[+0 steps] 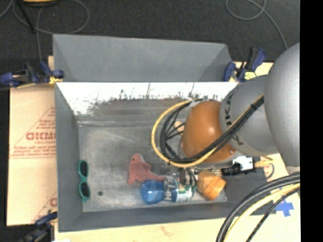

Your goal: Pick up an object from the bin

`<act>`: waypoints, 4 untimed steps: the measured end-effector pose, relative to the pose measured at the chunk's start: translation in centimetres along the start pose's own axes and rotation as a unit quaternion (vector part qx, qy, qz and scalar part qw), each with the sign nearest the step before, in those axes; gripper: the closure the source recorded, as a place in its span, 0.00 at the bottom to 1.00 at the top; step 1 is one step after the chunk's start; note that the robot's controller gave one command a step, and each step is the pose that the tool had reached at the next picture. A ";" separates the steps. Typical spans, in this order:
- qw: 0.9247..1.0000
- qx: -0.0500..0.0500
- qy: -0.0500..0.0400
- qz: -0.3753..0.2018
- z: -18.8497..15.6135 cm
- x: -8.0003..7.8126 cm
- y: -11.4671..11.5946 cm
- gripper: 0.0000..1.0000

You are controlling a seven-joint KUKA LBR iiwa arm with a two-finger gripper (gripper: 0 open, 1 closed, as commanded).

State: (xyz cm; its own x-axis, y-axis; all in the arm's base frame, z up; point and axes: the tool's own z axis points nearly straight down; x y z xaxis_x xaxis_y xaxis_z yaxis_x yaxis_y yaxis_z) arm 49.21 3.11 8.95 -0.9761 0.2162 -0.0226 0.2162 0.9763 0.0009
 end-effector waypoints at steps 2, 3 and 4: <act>1.000 0.000 0.005 0.000 -0.3 0.1 0.0 1.00; 0.999 0.000 0.007 0.054 -1.6 0.1 -0.1 1.00; 0.992 0.001 0.008 0.125 -5.2 -0.3 -0.6 1.00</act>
Offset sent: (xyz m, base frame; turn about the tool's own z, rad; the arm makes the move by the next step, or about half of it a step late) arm -0.0093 -0.0014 0.0306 0.1344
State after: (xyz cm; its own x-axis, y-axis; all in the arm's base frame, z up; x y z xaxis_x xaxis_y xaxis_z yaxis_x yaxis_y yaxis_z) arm 49.23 2.49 14.13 -0.8921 0.4518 -0.0062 0.4518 0.8921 0.0028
